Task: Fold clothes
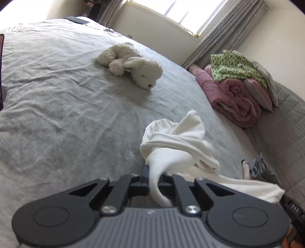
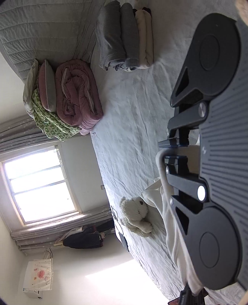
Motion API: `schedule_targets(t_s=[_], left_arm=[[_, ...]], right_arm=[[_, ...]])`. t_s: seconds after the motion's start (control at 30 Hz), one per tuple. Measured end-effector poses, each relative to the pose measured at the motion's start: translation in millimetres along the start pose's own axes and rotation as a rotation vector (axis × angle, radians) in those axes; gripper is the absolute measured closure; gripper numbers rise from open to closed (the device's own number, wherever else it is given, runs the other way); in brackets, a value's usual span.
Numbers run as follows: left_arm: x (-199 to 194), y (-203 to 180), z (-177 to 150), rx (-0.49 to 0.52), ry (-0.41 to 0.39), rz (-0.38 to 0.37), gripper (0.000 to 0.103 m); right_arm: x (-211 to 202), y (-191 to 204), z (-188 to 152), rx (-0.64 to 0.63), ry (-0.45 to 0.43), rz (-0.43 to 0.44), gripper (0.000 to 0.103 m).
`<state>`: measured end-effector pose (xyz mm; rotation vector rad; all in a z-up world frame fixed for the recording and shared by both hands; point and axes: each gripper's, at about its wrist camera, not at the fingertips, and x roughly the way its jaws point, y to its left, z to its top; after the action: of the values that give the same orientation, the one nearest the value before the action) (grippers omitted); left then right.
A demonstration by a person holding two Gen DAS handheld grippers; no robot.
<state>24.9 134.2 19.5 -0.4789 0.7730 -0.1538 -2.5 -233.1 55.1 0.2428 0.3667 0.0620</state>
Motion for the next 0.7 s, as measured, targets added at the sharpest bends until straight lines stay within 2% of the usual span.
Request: schedule_targets(t_s=[0.13,0.23,0.43,0.5,0.7], left_arm=[[28,4,-28,0.099,0.174,0.074,0.093],[39,7,-43,0.151,0.206,0.104,0.085],[30,0,-33,0.21,0.119,0.093,0.057],[34,-4,-28,0.216,0.098,0.09,0.052],[45,-17,-14,0.235,0.036,0.08,0.052]], right_arm=[[8,2,-8,-0.027,0.06,-0.009,0.095],[18,2,-20,-0.051,0.109,-0.032,0.095],[26,-3,-28,-0.037,0.142,-0.072,0.091],[27,-3,-30,-0.029,0.146,-0.08,0.09],[41,3,-40,-0.076,0.184,-0.114,0.086]])
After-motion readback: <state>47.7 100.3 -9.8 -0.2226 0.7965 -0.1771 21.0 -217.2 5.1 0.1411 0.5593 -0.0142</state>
